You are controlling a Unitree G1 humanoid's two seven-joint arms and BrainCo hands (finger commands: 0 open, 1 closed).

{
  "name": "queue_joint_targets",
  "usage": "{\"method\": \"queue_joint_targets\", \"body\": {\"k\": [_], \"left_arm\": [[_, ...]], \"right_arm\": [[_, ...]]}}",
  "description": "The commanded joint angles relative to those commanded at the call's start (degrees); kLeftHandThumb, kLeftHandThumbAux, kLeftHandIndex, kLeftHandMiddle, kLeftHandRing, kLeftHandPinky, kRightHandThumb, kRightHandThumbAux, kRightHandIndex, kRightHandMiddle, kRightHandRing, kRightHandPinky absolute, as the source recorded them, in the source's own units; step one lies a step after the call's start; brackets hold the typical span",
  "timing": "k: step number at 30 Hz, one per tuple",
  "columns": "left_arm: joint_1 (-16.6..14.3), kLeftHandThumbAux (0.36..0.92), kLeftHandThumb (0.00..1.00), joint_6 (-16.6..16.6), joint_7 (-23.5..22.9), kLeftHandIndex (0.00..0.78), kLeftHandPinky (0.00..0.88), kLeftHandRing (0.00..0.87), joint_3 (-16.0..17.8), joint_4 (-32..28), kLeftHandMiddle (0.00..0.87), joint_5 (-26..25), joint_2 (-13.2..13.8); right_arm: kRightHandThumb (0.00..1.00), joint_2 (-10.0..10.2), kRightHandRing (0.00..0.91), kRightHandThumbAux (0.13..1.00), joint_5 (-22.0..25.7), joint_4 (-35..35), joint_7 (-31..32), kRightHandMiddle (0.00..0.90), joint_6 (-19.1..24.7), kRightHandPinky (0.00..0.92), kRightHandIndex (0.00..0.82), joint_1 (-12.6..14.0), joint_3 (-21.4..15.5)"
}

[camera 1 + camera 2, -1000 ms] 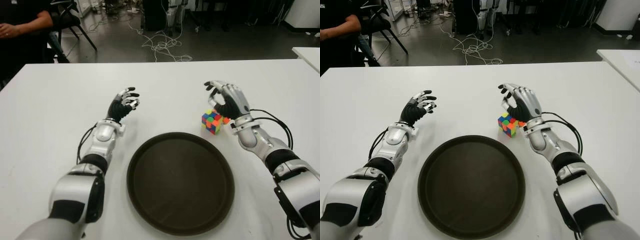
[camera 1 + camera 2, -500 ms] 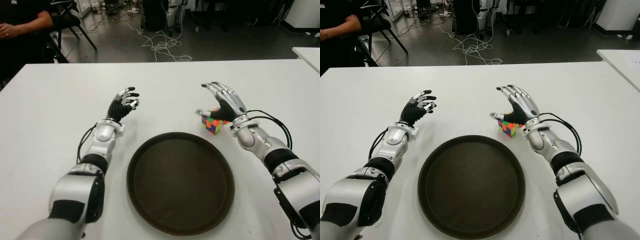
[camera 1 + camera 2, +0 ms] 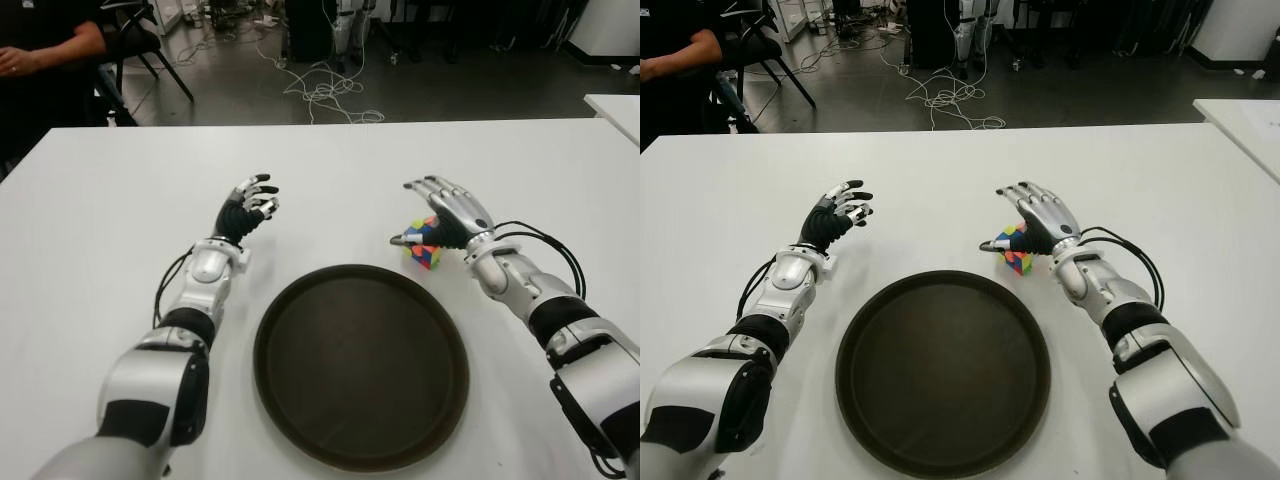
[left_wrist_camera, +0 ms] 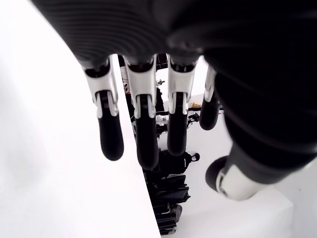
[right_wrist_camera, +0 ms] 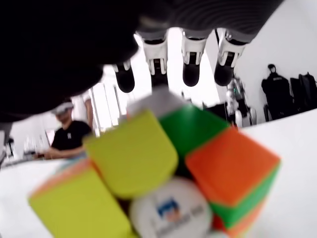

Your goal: Pick up the Rubik's Cube and put it in the plate

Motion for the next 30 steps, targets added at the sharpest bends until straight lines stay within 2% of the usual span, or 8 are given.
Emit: {"method": "queue_joint_targets", "body": {"k": [15,24,30], "left_arm": [[0.2,0.730,0.300,-1.1,-0.4,0.191,0.362,0.321,-0.3,0.0,0.278,0.3,0.0],[0.2,0.730,0.314,-1.1,-0.6,0.192,0.371,0.331,-0.1,-0.1,0.289,0.2,0.1],[0.2,0.730,0.314,-1.1,-0.4,0.192,0.374,0.332,-0.3,-0.1,0.290,0.5,0.2]], "right_arm": [[0.000,-0.6,0.000,0.282,-0.2,-0.9,5.8,0.000,0.9,0.000,0.000,0.2,1.1],[0.000,-0.8,0.000,0.282,-0.3,-1.8,6.1,0.000,1.1,0.000,0.000,0.8,1.6],[0.000,-1.6,0.000,0.289,-0.3,-4.6,7.3,0.000,1.5,0.000,0.000,1.9,1.9]]}}
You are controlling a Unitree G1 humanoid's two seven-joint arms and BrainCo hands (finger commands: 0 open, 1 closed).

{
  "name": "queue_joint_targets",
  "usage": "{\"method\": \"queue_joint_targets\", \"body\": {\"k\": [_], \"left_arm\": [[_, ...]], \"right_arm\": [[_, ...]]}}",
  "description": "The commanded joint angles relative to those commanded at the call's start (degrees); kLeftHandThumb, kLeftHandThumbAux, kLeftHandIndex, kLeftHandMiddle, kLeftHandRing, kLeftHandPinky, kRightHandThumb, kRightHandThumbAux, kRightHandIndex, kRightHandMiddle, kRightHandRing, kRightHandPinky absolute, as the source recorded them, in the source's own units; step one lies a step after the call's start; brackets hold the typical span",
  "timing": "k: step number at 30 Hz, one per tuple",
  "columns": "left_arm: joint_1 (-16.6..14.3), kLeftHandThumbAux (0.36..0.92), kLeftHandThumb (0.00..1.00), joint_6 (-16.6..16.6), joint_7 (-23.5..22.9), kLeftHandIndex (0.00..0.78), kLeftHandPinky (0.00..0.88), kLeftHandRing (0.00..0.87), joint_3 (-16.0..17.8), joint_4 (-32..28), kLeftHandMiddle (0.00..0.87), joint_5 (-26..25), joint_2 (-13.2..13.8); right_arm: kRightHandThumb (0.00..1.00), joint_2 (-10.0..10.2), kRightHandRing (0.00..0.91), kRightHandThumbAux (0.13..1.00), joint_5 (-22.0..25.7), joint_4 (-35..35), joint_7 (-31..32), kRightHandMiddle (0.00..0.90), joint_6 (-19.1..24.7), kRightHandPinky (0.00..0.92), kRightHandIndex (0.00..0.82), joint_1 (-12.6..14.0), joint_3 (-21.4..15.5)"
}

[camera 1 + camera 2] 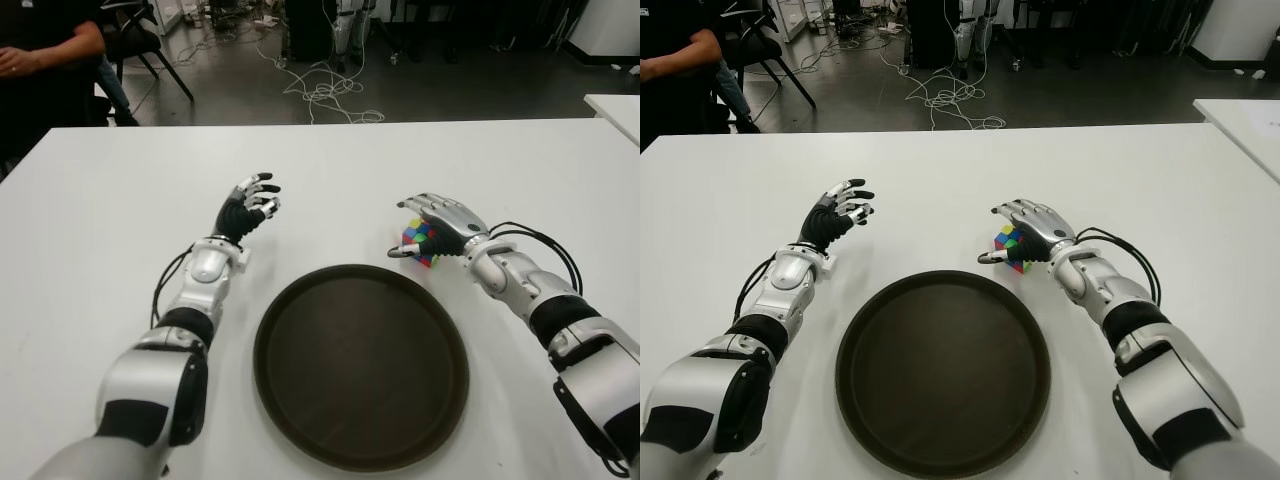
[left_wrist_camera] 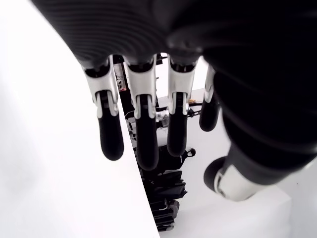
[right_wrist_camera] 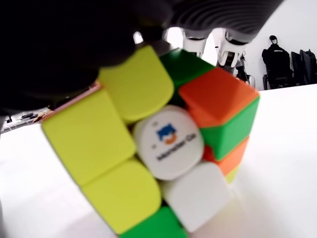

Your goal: Pick up the Rubik's Cube and put it in the plate

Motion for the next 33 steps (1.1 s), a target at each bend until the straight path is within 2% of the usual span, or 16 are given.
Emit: {"method": "queue_joint_targets", "body": {"k": [20,33], "left_arm": [[-0.2,0.725,0.301,0.8,0.2,0.189,0.357,0.327,-0.1,0.2,0.288,0.0,0.1],[-0.1,0.729,0.320,0.2,-0.2,0.201,0.369,0.331,0.1,0.0,0.292,-0.2,0.0]], "right_arm": [[0.000,-2.6,0.000,0.317,-0.3,-7.8,3.1,0.000,2.8,0.000,0.000,4.3,-0.2],[0.000,-3.1,0.000,0.362,-0.4,-9.2,0.7,0.000,3.5,0.000,0.000,5.9,-0.5]]}}
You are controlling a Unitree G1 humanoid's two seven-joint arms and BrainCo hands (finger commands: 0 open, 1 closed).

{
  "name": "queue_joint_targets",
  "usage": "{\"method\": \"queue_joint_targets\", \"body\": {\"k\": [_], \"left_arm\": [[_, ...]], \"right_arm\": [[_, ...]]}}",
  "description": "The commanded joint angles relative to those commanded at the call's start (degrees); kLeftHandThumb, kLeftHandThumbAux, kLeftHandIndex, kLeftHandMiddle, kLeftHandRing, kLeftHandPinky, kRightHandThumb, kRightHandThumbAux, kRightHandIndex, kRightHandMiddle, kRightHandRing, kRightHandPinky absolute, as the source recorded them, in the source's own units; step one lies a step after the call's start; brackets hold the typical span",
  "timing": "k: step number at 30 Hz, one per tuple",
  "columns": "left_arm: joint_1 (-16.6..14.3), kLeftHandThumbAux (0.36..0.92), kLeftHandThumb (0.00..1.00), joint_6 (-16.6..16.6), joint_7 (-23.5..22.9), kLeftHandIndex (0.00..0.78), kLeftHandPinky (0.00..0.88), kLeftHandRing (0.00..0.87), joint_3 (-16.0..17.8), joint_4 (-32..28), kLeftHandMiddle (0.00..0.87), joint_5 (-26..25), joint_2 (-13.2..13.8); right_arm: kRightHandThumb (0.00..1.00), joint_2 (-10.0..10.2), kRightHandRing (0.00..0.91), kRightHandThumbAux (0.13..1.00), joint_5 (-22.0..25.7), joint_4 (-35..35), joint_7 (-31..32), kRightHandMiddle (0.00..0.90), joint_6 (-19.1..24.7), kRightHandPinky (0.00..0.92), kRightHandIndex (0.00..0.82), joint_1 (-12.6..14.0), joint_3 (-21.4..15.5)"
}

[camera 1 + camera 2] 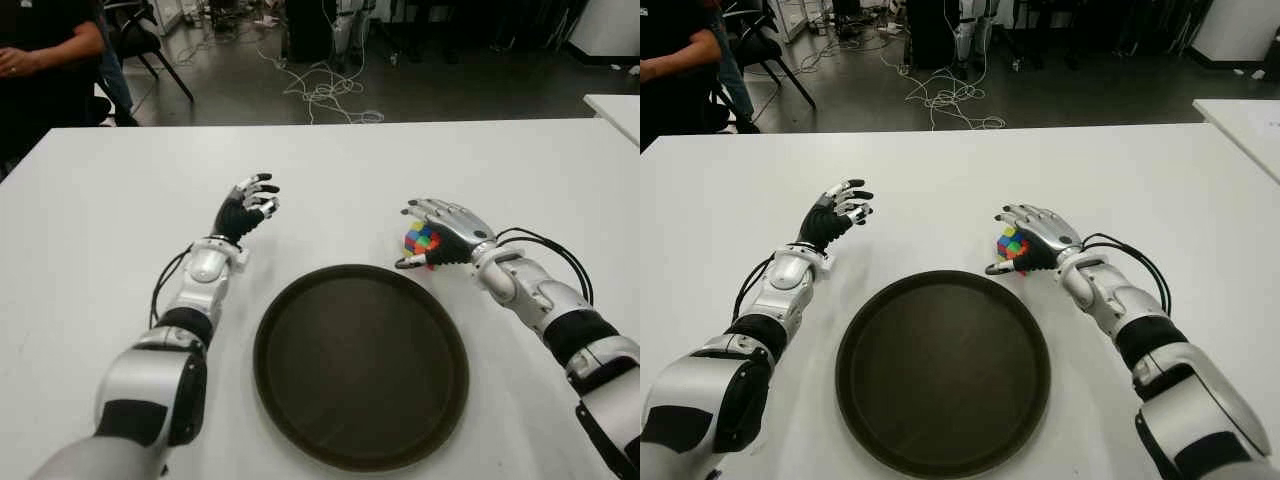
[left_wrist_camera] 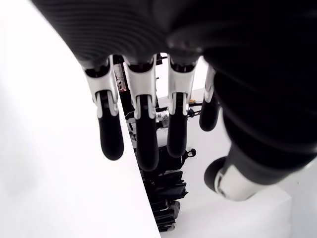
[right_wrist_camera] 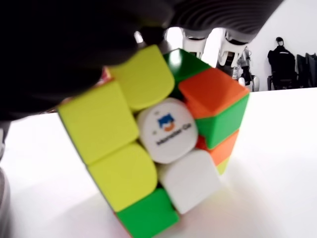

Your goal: Pick up the Rubik's Cube and put it in the plate

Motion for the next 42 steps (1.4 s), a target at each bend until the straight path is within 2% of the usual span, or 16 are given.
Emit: {"method": "queue_joint_targets", "body": {"k": [8,21,25,30,36,42], "left_arm": [[0.0,0.740,0.319,0.3,0.4,0.191,0.363,0.324,-0.3,0.0,0.283,0.3,0.1],[0.1,0.738,0.306,0.2,0.3,0.192,0.365,0.323,-0.1,0.0,0.281,0.1,0.1],[0.1,0.741,0.310,0.3,0.3,0.187,0.365,0.323,-0.2,-0.1,0.278,0.3,0.2],[0.2,0.735,0.330,0.2,0.2,0.187,0.366,0.327,-0.2,-0.1,0.284,0.2,0.1],[0.2,0.720,0.319,0.0,-0.2,0.186,0.367,0.327,-0.1,-0.1,0.284,0.0,0.1],[0.3,0.715,0.326,-0.4,-0.5,0.184,0.364,0.328,0.1,-0.2,0.285,-0.2,0.1]], "right_arm": [[0.000,0.3,0.000,0.399,0.8,0.2,-0.9,0.000,-0.6,0.000,0.000,0.2,-0.5],[0.000,1.1,0.000,0.477,1.8,1.1,-0.7,0.000,-1.1,0.069,0.000,0.5,-1.9],[0.014,1.3,0.046,0.520,2.2,2.1,-1.6,0.003,-2.2,0.131,0.000,0.5,-2.6],[0.115,2.0,0.120,0.597,2.1,7.8,-4.0,0.067,-4.0,0.190,0.000,-0.9,-2.6],[0.198,2.2,0.197,0.652,2.0,9.2,-5.9,0.134,-5.8,0.275,0.035,-1.5,-2.4],[0.215,2.3,0.242,0.671,2.0,10.3,-7.6,0.179,-7.2,0.317,0.065,-1.6,-2.4]]}}
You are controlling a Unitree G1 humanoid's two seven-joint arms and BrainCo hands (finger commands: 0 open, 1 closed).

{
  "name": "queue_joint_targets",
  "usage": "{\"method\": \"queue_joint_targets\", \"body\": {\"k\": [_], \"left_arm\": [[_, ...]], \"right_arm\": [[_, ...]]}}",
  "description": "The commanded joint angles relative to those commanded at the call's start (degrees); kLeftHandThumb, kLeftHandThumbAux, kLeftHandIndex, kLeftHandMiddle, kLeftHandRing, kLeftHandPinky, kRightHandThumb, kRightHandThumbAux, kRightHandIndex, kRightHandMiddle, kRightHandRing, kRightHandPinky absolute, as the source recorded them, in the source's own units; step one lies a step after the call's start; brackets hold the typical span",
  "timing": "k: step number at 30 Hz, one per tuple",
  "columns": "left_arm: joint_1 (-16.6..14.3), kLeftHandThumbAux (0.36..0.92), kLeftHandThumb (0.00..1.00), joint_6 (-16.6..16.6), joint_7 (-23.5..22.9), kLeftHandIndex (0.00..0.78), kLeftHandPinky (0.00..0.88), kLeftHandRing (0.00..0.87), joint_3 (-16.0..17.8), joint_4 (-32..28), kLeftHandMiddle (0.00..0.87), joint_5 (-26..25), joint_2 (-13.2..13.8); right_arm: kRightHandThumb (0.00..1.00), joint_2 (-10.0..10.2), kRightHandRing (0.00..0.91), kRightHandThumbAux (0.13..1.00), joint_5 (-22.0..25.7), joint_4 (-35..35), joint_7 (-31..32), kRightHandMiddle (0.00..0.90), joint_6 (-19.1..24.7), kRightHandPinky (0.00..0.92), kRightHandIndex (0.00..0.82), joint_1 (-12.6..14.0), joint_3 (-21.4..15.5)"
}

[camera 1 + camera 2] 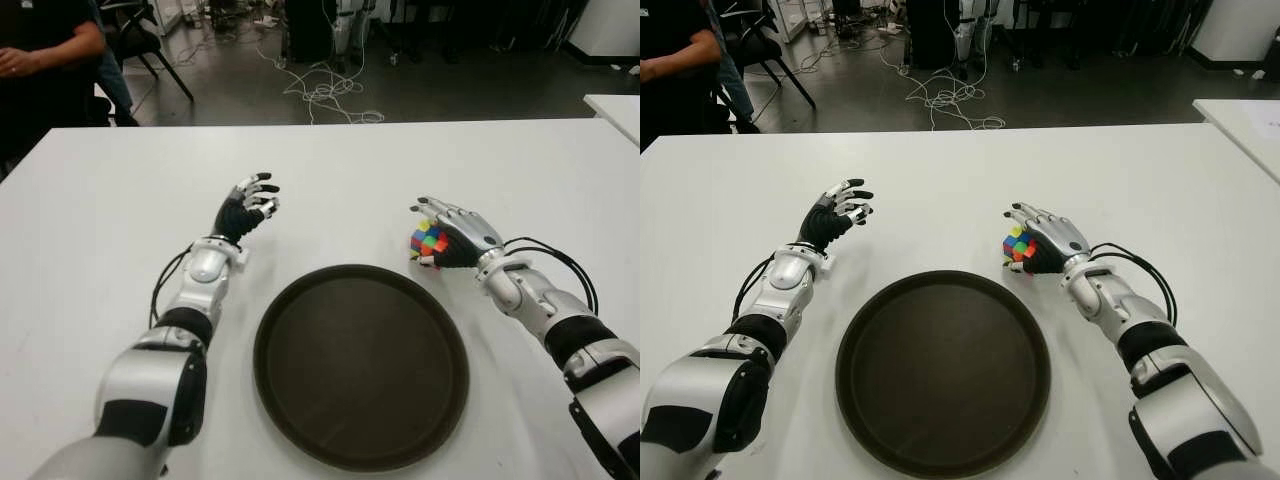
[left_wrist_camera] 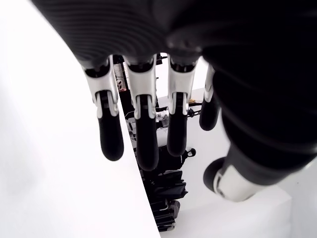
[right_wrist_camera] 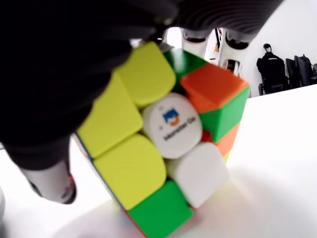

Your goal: Pick up the Rubik's Cube and put it in the plate

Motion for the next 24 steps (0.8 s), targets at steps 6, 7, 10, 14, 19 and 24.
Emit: {"method": "queue_joint_targets", "body": {"k": [6,7,10,14,19,24], "left_arm": [[0.0,0.720,0.331,0.2,-0.2,0.183,0.356,0.322,0.2,0.0,0.280,-0.2,-0.1],[0.0,0.720,0.331,0.3,-0.2,0.183,0.355,0.322,0.3,0.0,0.279,-0.2,-0.1],[-0.1,0.716,0.317,0.4,-0.1,0.182,0.354,0.324,0.3,0.0,0.283,-0.1,-0.1],[0.0,0.719,0.315,0.1,0.2,0.184,0.361,0.324,0.1,0.0,0.282,0.2,0.0],[0.1,0.716,0.322,-0.1,0.2,0.188,0.365,0.324,0.0,0.1,0.279,0.2,0.0],[0.0,0.719,0.317,-0.2,0.1,0.190,0.361,0.324,0.1,0.0,0.282,0.1,0.0]], "right_arm": [[0.368,0.0,0.321,0.733,-0.4,1.1,-2.5,0.260,-1.4,0.369,0.130,-0.3,0.3],[0.381,0.0,0.327,0.736,-0.6,1.1,-3.1,0.265,-1.5,0.373,0.135,-0.3,0.4],[0.720,-0.2,0.442,0.701,-0.9,-0.1,-4.4,0.409,-1.3,0.426,0.284,0.1,0.5],[0.895,-0.8,0.475,0.674,-1.0,-2.3,-5.0,0.452,-0.6,0.430,0.375,0.6,0.2],[0.933,-0.6,0.485,0.669,-1.6,-2.2,-5.7,0.462,0.9,0.444,0.393,0.6,0.5],[0.940,-0.9,0.500,0.668,-2.1,-3.5,-5.3,0.467,2.8,0.457,0.387,0.8,0.4]]}}
